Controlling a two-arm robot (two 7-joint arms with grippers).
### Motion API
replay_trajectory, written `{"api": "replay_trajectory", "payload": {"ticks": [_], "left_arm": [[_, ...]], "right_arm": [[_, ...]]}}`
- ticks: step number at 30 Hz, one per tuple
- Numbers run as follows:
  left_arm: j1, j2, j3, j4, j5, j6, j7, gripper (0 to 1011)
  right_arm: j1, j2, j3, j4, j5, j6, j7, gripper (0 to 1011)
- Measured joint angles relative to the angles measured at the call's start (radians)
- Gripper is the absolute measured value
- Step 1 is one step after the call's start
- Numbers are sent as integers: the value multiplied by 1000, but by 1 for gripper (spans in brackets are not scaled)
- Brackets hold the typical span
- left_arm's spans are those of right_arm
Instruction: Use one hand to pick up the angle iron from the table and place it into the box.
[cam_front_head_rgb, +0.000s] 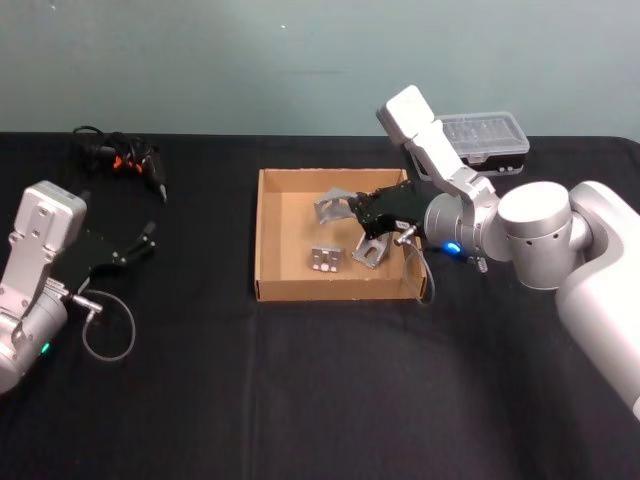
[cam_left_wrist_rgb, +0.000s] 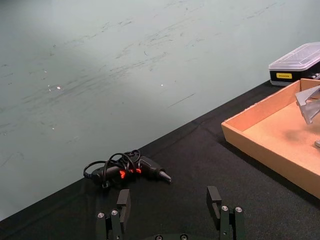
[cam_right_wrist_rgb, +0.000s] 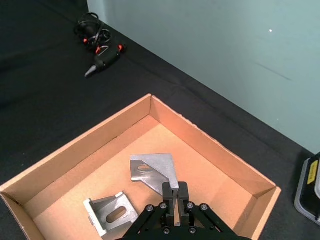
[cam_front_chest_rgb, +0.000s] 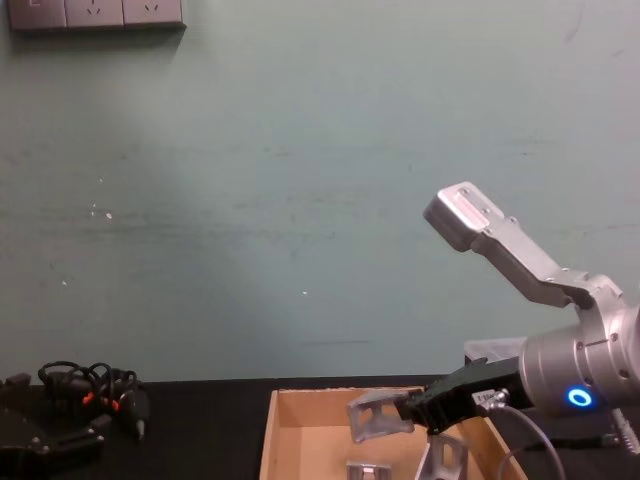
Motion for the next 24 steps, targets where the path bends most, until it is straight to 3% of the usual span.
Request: {"api": "replay_trajectory", "payload": {"ticks": [15,24], "left_arm": [[0,0,0,0,0,0,0,1000],[0,0,0,0,0,0,0,1000]], "right_arm": [[25,-31,5,78,-25,-17,9,64],[-8,-31,43,47,-16,-42,-13,312]]}}
